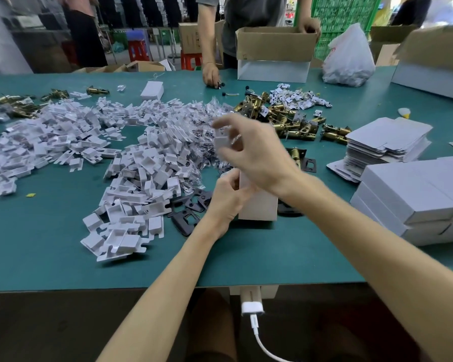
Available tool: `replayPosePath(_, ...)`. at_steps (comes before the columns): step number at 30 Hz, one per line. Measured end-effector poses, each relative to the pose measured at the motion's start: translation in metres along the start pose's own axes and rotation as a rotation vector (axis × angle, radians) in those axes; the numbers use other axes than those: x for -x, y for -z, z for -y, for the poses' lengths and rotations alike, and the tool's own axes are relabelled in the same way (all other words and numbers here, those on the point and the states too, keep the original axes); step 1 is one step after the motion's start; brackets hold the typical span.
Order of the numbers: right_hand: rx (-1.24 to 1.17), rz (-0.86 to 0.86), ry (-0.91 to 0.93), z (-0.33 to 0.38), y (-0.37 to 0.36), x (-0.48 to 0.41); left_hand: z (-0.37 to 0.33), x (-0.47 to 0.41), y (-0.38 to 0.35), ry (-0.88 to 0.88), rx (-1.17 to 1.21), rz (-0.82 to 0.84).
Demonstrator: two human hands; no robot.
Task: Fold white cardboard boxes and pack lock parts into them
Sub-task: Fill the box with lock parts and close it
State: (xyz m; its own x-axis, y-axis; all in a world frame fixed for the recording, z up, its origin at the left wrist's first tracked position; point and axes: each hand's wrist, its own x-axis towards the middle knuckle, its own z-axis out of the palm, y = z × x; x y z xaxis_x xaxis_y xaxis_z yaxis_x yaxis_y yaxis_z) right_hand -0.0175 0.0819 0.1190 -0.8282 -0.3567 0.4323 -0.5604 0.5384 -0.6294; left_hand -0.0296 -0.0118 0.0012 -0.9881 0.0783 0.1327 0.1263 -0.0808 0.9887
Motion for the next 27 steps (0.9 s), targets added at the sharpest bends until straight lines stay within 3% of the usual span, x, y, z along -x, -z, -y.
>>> replayPosePath(5, 0.144, -0.108, -0.092, -0.034, 0.041, -0.001, -0.005, 0.004, 0.000, -0.002, 0.147, 0.054)
replayPosePath(11, 0.405, 0.056, -0.008, -0.059, 0.041, 0.009, -0.005, 0.004, 0.000, -0.002, 0.144, 0.065)
replayPosePath(21, 0.292, 0.073, 0.006, -0.051, 0.047, 0.002, -0.004, 0.004, 0.001, -0.008, 0.133, 0.079)
replayPosePath(27, 0.467, 0.076, 0.009, -0.057, 0.046, 0.006, -0.004, 0.005, 0.001, -0.016, 0.130, 0.073)
